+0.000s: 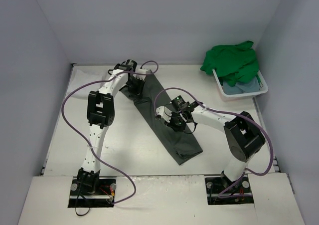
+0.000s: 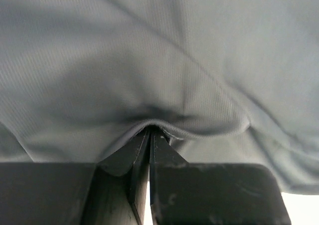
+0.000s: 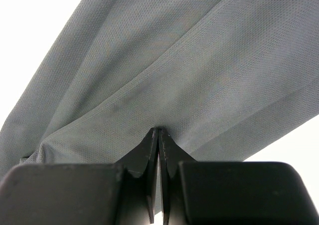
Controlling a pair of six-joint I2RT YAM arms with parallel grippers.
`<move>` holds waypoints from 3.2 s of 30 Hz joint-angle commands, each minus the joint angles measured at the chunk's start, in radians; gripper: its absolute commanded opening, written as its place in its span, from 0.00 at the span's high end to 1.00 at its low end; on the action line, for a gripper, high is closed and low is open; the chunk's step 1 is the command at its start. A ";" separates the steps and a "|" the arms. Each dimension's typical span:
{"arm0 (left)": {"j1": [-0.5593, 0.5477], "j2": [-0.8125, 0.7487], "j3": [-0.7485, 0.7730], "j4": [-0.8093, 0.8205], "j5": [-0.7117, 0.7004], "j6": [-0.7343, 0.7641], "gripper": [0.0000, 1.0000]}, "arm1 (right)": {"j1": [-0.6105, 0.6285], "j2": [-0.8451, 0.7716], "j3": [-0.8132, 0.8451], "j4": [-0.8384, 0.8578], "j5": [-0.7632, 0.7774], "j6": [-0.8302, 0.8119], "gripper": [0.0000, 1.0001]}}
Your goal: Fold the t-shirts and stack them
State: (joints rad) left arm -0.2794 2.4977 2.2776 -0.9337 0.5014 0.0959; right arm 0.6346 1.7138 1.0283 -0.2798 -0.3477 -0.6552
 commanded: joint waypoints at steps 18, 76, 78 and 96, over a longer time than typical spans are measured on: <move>0.059 -0.240 -0.058 -0.060 -0.040 0.054 1.00 | -0.004 0.027 0.009 0.005 -0.019 0.000 1.00; 0.002 -0.028 -0.150 -0.039 -0.060 0.103 1.00 | 0.045 -0.005 -0.027 -0.074 -0.031 -0.029 1.00; 0.002 -0.019 -0.130 -0.039 -0.075 0.116 1.00 | 0.082 -0.011 -0.025 -0.087 -0.022 -0.023 1.00; -0.006 0.227 0.353 -0.085 -0.152 0.028 0.89 | 0.278 0.156 0.156 -0.096 -0.020 0.025 1.00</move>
State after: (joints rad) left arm -0.2893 2.6728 2.6026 -1.0740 0.4618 0.1356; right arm 0.9024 1.8362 1.1412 -0.3305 -0.3573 -0.6468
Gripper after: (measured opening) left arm 0.096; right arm 0.001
